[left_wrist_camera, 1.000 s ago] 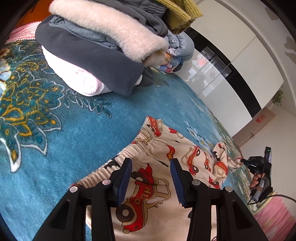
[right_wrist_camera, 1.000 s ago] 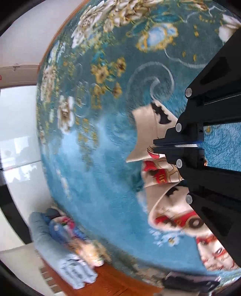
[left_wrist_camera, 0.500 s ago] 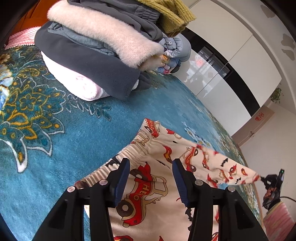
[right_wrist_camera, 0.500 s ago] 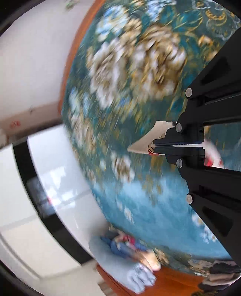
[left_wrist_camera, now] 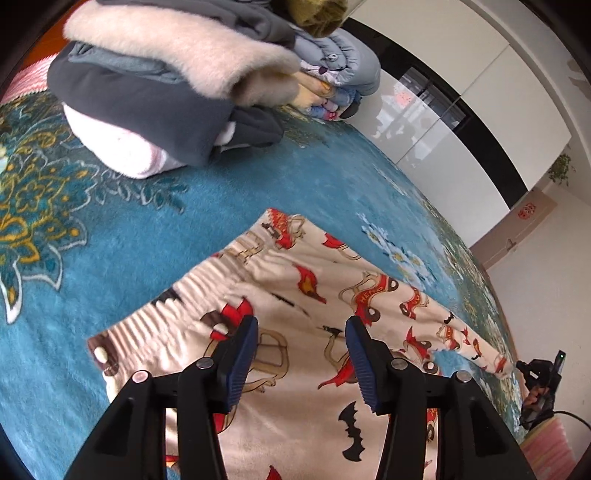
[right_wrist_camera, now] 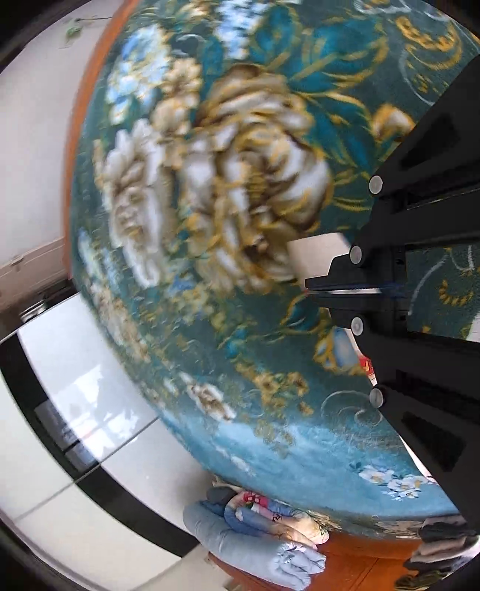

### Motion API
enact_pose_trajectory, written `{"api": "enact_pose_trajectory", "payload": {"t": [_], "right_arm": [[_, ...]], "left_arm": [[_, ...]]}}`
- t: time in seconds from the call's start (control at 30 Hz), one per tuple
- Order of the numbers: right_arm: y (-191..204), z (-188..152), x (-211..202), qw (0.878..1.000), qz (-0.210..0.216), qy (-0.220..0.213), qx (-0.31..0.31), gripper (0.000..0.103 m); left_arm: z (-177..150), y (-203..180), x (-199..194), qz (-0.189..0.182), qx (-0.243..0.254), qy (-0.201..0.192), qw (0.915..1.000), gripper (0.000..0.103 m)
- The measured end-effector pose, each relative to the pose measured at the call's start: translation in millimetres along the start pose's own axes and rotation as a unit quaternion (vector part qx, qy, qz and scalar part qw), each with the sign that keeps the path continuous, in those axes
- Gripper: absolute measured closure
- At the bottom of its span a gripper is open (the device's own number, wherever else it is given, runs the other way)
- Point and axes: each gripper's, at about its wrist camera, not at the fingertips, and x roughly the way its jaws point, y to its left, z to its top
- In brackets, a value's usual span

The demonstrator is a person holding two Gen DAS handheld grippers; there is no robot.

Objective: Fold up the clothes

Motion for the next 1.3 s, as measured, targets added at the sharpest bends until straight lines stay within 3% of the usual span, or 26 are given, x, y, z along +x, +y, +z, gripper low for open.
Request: {"api": "enact_pose_trajectory", "payload": {"t": [0.33, 0.5, 0.53, 0.57, 0.63, 0.7, 0.8, 0.83, 0.87, 0.9, 1.13, 1.3], "right_arm": [[-66, -18, 3, 0.996, -0.005, 0.034, 0.087, 0.101], [-88, -24, -15, 0.988, 0.052, 0.042, 0.140, 0.095], [-87, -25, -15, 0.986, 0.070, 0.049, 0.142, 0.089], [-85, -26, -14, 0.984, 0.088, 0.059, 0.142, 0.071], [-77, -30, -7, 0.979, 0.118, 0.084, 0.140, 0.051], [-66, -32, 0, 0.976, 0.139, 0.100, 0.133, 0.051], [-59, -30, 9, 0.980, 0.116, 0.094, 0.134, 0.052], [-58, -30, 10, 0.980, 0.108, 0.091, 0.137, 0.063], [-56, -29, 10, 0.981, 0.102, 0.089, 0.140, 0.088], [-54, -29, 10, 0.981, 0.095, 0.087, 0.144, 0.094], [4, 12, 14, 0.992, 0.054, 0.063, 0.100, 0.094], [65, 21, 67, 0.991, 0.059, 0.110, 0.045, 0.091]], "left_arm": [[3, -1, -7, 0.023, 0.004, 0.002, 0.9997, 0.050], [3, -1, -4, 0.022, -0.004, 0.003, 0.9997, 0.050], [3, -2, -2, 0.021, -0.008, 0.005, 0.9997, 0.049], [2, -4, 0, 0.019, -0.009, 0.007, 0.9998, 0.049], [-1, -10, 4, 0.014, -0.008, 0.013, 0.9998, 0.049], [-4, -15, 5, 0.014, 0.000, 0.018, 0.9997, 0.049], [-8, -20, 2, 0.017, 0.006, 0.021, 0.9996, 0.049], [-9, -20, 0, 0.019, 0.004, 0.021, 0.9996, 0.049], [-9, -19, -2, 0.020, 0.003, 0.020, 0.9996, 0.049], [-10, -18, -4, 0.022, 0.002, 0.018, 0.9996, 0.049], [9, -33, 7, 0.032, 0.013, 0.019, 0.9992, 0.049], [23, -38, 32, 0.053, 0.022, 0.040, 0.9975, 0.049]]}}
